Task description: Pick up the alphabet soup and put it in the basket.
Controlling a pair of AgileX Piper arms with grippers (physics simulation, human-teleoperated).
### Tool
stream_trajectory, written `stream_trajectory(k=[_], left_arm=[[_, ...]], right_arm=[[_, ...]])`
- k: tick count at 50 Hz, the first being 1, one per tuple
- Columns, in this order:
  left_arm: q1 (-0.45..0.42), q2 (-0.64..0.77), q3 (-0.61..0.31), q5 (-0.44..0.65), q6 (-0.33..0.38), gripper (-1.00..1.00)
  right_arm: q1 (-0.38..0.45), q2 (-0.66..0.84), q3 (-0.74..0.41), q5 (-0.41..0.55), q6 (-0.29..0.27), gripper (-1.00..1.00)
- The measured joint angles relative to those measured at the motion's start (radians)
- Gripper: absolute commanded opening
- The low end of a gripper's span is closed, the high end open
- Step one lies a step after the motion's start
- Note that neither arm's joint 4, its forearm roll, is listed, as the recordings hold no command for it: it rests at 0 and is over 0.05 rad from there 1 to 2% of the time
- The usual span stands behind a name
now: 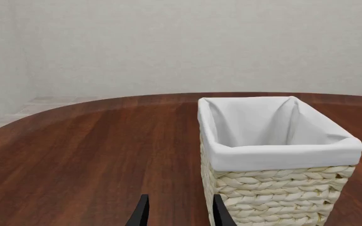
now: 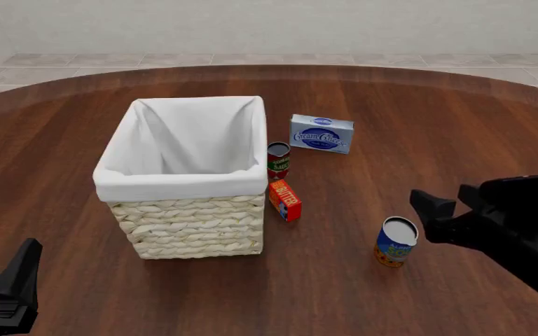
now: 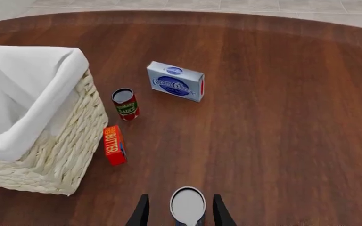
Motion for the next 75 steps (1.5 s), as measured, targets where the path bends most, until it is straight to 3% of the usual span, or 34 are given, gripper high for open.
stream_trajectory(k=[75], left_arm=[[0.000,0.000,0.000,0.000,0.000,1.00]], right_arm=[[-0.018,0.171,0.062,-0.180,0.019,1.00]])
